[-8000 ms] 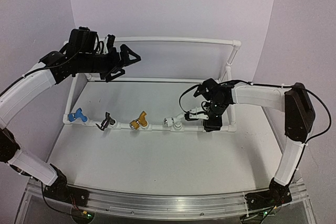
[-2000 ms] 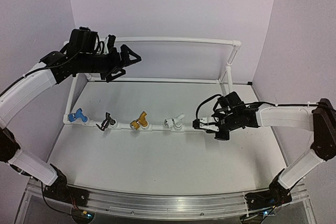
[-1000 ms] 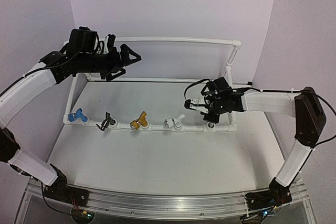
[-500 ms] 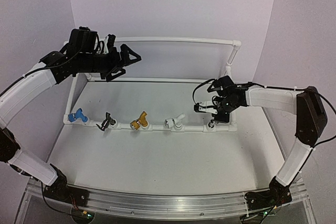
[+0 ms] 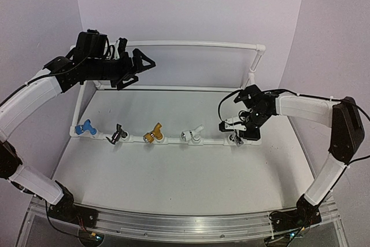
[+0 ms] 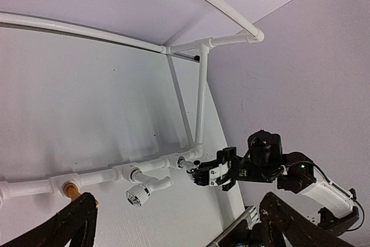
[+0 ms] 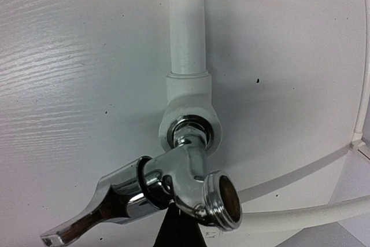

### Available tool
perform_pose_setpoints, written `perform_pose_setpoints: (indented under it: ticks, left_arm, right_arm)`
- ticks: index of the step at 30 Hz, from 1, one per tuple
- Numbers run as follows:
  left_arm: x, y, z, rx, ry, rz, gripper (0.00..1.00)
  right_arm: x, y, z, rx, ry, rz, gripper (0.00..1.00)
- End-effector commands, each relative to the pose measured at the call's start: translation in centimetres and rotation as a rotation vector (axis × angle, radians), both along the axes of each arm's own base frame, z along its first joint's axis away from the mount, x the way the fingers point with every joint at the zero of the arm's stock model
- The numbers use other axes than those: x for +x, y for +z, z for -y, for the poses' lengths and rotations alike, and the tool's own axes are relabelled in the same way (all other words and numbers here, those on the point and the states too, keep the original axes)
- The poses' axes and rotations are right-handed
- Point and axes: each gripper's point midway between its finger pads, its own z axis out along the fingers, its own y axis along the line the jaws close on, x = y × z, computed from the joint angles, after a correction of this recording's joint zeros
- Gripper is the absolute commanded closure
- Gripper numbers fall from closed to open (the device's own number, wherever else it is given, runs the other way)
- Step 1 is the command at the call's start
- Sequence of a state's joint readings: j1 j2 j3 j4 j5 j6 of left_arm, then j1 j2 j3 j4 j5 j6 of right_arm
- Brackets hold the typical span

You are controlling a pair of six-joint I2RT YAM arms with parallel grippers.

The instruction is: Install the water faucets

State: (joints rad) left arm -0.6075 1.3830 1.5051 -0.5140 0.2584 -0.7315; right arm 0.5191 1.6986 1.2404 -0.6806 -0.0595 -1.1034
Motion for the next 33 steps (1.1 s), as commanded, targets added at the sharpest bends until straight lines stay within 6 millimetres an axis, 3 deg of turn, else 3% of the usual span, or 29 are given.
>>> perform_pose_setpoints:
  ticks: [1, 5, 10, 17, 22, 30, 33]
  left_arm:
    - [-0.1, 3.1, -0.4, -0.032, 0.003, 0.077, 0.02]
    - [-0.1, 3.2, -0.6, -0.031, 0.007, 0.079, 0.02]
    - [-0.2, 3.2, -0.6, -0.03, 0.008, 0.079, 0.03]
    - [-0.3, 3.1, -0.7, -0.034, 0.01, 0.073, 0.03]
    - [-0.3, 3.1, -0.7, -0.035, 0.01, 0.075, 0.02]
    - [-0.4, 3.2, -1.0, -0.035, 0.019, 0.079, 0.03]
    - [-0.4, 3.1, -1.0, -0.033, 0.021, 0.075, 0.02]
  right_arm:
    - [-2.6, 0.8, -0.7, 0.083, 0.042, -0.077, 1.0]
    - [-3.8, -0.1, -0.7, 0.099, 0.046, -0.119, 1.0]
    - [-3.9, -0.9, 0.4, 0.061, 0.021, -0.094, 1.0]
    - [-1.9, 1.1, 1.6, 0.108, -0.048, 0.003, 1.0]
    - [-1.3, 0.1, 3.0, 0.076, -0.055, 0.018, 1.0]
    - [-2.2, -1.8, 2.2, 0.118, -0.044, -0.019, 1.0]
    - [-2.7, -1.7, 1.1, 0.147, -0.031, -0.027, 1.0]
